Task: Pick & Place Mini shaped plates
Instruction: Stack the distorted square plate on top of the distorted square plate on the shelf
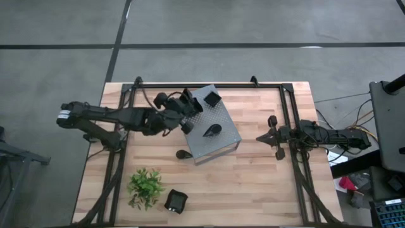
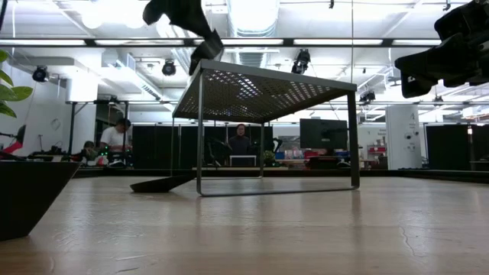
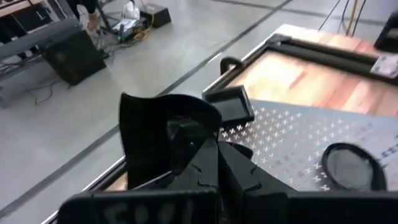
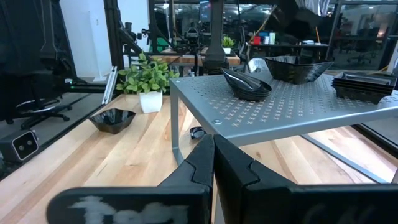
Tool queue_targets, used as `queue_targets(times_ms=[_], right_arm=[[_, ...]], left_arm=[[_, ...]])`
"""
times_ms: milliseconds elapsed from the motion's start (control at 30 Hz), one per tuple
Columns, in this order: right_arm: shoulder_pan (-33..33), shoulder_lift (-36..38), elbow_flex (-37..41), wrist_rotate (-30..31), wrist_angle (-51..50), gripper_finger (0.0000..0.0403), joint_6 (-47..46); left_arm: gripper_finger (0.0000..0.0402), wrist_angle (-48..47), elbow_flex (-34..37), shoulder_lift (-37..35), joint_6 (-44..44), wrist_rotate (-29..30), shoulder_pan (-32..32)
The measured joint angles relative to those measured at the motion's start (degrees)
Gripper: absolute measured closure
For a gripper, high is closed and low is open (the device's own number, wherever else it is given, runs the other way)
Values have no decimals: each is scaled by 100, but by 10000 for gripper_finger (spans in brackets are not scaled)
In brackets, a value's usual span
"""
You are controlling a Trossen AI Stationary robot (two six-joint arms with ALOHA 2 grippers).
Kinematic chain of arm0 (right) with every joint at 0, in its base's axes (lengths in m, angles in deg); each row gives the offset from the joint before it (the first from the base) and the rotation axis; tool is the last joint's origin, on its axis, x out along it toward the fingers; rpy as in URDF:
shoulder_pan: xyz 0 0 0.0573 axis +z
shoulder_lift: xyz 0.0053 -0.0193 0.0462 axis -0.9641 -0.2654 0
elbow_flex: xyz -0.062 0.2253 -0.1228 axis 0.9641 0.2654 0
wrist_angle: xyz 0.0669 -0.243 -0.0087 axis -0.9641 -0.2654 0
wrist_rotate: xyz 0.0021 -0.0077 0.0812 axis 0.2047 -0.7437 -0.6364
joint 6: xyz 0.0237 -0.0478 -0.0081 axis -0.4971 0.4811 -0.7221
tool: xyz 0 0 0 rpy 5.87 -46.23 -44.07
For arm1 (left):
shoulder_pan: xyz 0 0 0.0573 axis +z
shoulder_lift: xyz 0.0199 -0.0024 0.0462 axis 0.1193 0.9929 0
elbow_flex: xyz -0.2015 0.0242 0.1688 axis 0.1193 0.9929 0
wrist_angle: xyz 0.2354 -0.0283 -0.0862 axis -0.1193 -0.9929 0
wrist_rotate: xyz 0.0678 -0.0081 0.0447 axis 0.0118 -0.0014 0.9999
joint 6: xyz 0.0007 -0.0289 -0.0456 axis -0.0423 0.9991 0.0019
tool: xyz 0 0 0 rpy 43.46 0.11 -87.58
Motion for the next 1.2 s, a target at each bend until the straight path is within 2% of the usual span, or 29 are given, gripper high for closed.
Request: queue_targets(times_ms=[167,267,367,467,633,1200], right_arm=[[0,0,0,0,0,394,0],[0,0,0,0,0,394,0],[0,0,0,0,0,394,0],[0,0,0,0,0,394,0],[0,0,0,0,0,394,0],[0,0,0,0,0,394,0]], left_arm=[[401,-396,-441,420,-129,-165,87],[401,-1264,-1101,714,-86,-153,117],[401,-2388,-1823,1050,367,-149,199],[401,-3081,-2368,1403,538,-321,301],[401,-3113,-2833,1878,324,-898,444],[401,-3351,-2968,2292,-585,-810,564]])
